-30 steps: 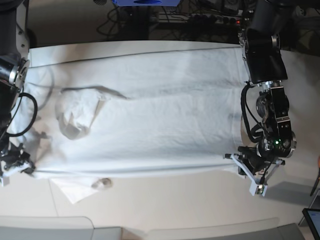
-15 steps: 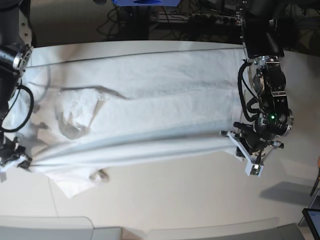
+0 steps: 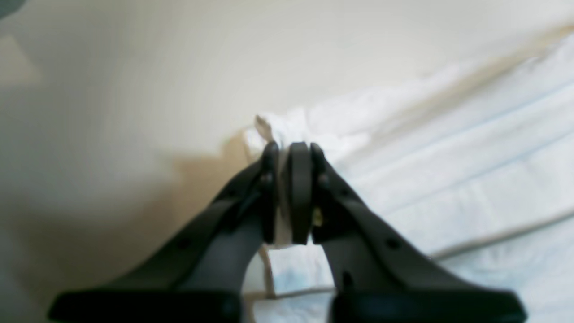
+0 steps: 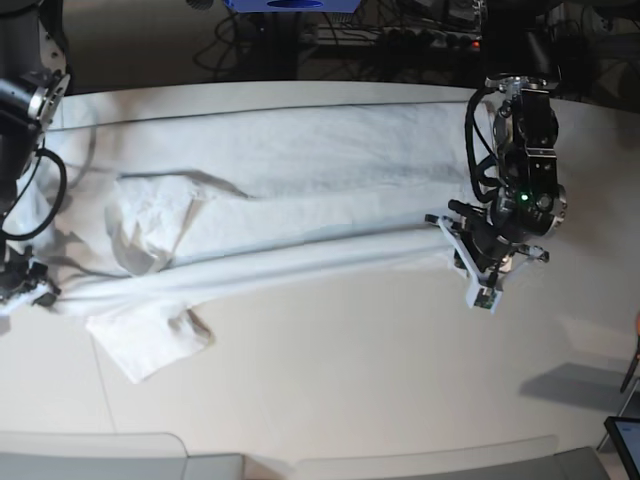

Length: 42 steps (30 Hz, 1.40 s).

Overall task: Fold the T-shirt properly
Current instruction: 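Lift the hem with both grippers and fold it toward the collar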

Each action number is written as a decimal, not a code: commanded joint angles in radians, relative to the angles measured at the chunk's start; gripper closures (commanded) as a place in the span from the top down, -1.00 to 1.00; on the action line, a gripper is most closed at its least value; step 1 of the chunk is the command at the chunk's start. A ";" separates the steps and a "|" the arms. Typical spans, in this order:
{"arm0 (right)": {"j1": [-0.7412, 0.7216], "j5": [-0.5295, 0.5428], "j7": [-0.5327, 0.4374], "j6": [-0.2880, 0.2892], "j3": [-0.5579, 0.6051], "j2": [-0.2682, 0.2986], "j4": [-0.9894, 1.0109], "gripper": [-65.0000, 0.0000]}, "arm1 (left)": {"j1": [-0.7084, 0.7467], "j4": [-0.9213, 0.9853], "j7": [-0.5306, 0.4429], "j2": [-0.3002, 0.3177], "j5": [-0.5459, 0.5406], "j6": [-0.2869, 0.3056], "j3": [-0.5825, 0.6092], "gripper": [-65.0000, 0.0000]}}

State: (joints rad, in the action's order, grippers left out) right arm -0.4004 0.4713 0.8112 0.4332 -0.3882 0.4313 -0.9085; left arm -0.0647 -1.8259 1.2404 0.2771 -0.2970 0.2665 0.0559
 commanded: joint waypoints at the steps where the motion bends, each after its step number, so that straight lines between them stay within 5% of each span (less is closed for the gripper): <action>1: -0.025 0.010 -0.026 -0.004 -0.007 0.025 -0.019 -1.00 | -0.004 -0.019 0.000 0.011 -0.001 0.001 0.008 -1.00; 42: 0.039 0.010 -0.028 -0.004 -0.053 0.025 -0.017 -0.99 | 0.012 0.039 -0.009 0.011 0.009 0.001 0.026 -1.00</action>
State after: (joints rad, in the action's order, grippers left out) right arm -0.3405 0.4728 0.8043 0.4309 -0.4309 0.4278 -0.9077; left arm -0.0387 -1.7691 1.2339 0.2749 -0.2928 0.2665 0.0860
